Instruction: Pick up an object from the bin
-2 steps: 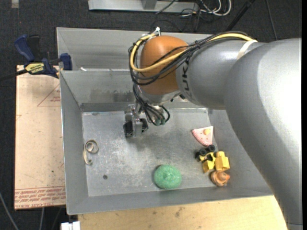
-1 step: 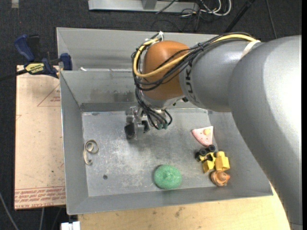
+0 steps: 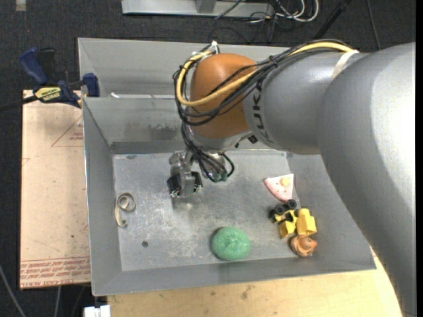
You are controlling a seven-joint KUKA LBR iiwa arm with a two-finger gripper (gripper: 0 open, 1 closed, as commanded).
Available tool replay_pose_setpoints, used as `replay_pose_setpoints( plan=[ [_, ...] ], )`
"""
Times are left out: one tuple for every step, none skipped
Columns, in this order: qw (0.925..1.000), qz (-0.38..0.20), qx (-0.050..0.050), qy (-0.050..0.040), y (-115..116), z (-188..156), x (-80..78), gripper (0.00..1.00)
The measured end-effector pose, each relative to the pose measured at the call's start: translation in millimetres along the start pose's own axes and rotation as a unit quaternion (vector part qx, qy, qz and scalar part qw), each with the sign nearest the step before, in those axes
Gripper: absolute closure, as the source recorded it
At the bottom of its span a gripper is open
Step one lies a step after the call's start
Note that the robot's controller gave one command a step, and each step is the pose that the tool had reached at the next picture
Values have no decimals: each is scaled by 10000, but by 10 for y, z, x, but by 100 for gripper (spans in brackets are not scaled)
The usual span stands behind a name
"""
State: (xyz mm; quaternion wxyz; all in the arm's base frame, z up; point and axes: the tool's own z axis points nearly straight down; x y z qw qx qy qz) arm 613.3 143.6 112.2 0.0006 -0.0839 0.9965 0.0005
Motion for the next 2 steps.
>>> replay_pose_setpoints(
  plan=[
    [9999, -142, -5, 3, -32, -480, 107, 100],
    [10000, -93, 1, 7, -278, -1163, 88, 100]
  ],
)
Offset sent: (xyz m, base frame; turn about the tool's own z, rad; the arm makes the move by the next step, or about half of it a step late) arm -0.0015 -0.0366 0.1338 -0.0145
